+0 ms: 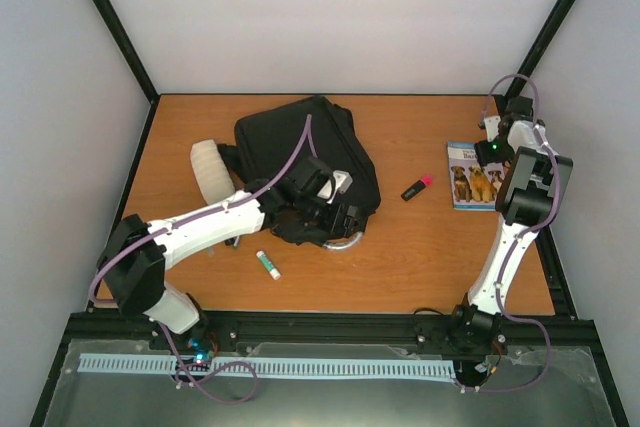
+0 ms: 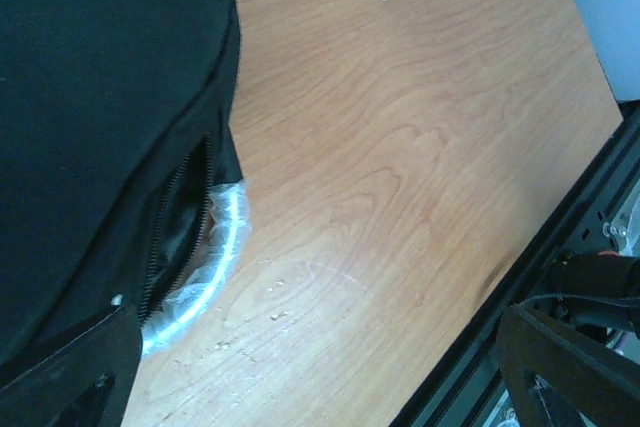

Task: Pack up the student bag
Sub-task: Adjust the book at the center of the board.

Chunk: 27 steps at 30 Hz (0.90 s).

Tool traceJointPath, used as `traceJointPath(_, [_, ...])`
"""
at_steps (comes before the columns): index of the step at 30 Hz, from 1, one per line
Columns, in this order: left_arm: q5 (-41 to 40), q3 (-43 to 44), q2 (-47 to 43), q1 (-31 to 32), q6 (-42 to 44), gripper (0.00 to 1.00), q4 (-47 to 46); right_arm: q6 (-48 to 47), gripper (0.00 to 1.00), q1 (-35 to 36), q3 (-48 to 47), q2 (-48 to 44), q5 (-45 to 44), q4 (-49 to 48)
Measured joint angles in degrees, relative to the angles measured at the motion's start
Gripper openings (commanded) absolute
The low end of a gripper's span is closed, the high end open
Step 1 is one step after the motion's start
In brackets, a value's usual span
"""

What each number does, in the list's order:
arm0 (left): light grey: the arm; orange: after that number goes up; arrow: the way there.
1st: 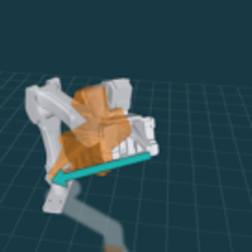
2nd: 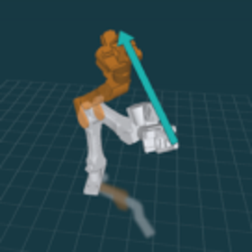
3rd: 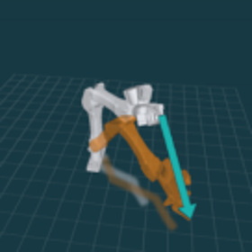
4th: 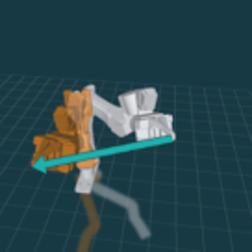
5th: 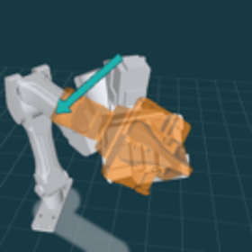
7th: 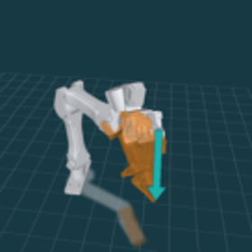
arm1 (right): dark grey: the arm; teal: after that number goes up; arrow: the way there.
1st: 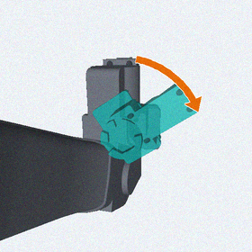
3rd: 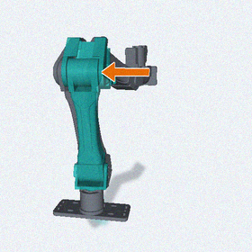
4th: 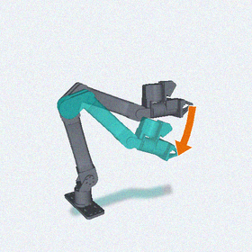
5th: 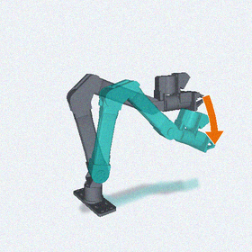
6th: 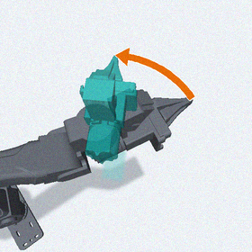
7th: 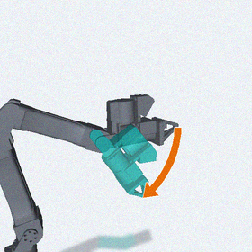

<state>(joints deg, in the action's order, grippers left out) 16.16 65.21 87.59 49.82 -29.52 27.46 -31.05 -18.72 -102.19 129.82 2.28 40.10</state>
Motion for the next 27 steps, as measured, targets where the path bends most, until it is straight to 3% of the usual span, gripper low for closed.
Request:
traceJointPath(6, [-1.2, -5.4, -3.2, 2.6, -1.0, 1.00, -5.9, -3.3, 0.64, 0.0, 2.8, -1.2, 0.4, -0.8])
traceJointPath(13, [-1.3, -5.9, -3.5, 2.8, -3.7, 0.99, -10.8, -9.3, 0.60, 0.0, 18.5, -10.3, -0.1, -8.0])
traceJointPath(22, [-0.3, -5.0, 3.4, 3.4, -5.4, 0.93, -12.4, -14.3, 0.58, -0.1, 36.8, -22.1, -0.3, -15.4])
traceJointPath(27, [-4.3, -4.6, 4.3, 5.4, -6.1, 0.97, -12.4, -16.1, 0.58, -2.0, 42.0, -28.1, 2.9, -9.1])
